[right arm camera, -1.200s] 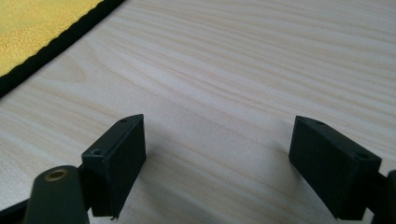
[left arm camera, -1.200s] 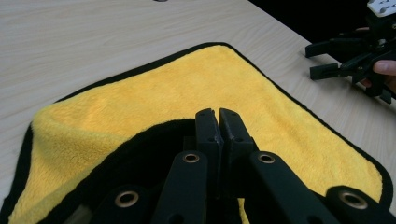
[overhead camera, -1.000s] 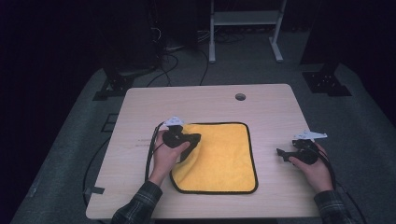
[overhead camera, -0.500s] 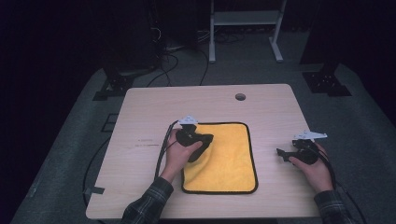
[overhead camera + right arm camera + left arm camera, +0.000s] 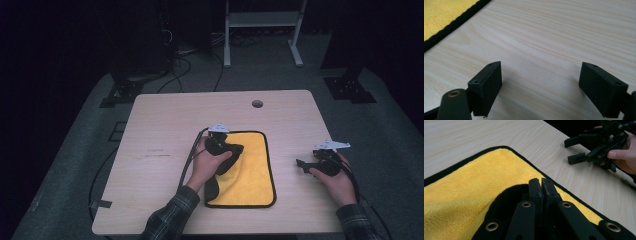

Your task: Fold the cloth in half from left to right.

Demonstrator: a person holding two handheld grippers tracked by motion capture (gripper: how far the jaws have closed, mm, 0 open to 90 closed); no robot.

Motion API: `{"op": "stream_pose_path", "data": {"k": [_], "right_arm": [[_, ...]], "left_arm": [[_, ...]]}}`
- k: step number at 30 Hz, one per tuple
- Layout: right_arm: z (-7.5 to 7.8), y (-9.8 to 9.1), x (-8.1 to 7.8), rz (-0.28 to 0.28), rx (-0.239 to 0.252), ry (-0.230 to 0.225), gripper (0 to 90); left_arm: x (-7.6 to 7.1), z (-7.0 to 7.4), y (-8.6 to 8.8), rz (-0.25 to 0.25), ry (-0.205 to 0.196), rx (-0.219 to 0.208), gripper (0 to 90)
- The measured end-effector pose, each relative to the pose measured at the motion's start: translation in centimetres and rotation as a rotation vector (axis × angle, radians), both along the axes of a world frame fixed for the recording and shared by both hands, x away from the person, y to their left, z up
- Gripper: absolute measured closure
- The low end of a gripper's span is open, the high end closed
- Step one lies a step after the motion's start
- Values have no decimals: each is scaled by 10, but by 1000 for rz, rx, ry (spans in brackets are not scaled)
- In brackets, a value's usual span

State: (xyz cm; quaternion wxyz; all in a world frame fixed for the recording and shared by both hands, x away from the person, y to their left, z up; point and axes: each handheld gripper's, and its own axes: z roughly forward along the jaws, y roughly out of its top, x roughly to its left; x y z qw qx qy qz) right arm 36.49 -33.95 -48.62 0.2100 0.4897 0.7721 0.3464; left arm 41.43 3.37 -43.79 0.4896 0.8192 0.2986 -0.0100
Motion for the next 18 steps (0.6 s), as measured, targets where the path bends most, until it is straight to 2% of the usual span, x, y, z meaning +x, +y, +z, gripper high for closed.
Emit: {"op": "stream_pose_path", "data": {"k": [9, 18], "right_arm": [[0, 0, 0, 0, 0, 0, 175], [0, 0, 0, 1, 0, 0, 175]], "left_arm": [[2, 0, -23, -40, 4, -2, 879], [7, -4, -47, -66, 29, -11, 878]]}}
